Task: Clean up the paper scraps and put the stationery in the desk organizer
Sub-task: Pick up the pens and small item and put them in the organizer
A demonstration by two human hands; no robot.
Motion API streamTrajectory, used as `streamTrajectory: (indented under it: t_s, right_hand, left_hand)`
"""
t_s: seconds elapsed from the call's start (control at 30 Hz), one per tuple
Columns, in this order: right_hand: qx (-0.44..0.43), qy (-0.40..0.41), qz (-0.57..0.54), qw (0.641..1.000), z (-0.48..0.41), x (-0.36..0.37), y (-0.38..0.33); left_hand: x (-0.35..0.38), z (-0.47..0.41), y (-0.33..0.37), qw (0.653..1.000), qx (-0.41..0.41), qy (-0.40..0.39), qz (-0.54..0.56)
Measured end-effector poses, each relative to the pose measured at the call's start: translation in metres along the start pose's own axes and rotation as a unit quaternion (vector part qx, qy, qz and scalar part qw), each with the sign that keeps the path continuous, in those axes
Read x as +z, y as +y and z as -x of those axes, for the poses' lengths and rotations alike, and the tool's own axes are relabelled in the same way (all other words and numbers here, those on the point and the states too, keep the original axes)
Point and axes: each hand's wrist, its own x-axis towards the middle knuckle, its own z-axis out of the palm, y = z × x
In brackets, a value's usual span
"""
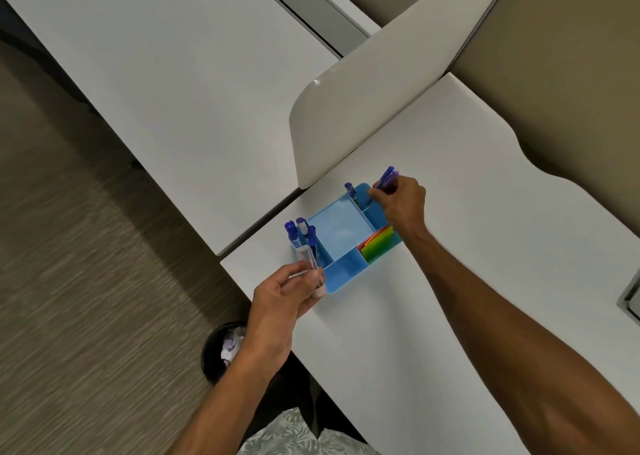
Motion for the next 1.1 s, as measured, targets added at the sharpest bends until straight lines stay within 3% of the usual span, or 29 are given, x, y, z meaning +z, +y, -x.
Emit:
streamTrajectory:
  t_s: [0.63,0.87,1.1]
  right_hand:
    - [-0.068,-0.025,0.140,0.987,-0.015,0.011,0.007]
    - [-0.096,-0.027,0.112,0.989,-0.008,-0.002,0.004]
    - [-0.107,0.032,0.024,0.993,0.046,-0.031,-0.005]
  left_hand:
    - [0.001,-0.011,-0.001,1.000,0.004,-0.014,-0.003]
    - [0.006,-0.021,0.000,0.999,0.003,-0.014,-0.034]
    - [0.019,-0.028,0.007,0.999,0.017,-0.017,-0.044]
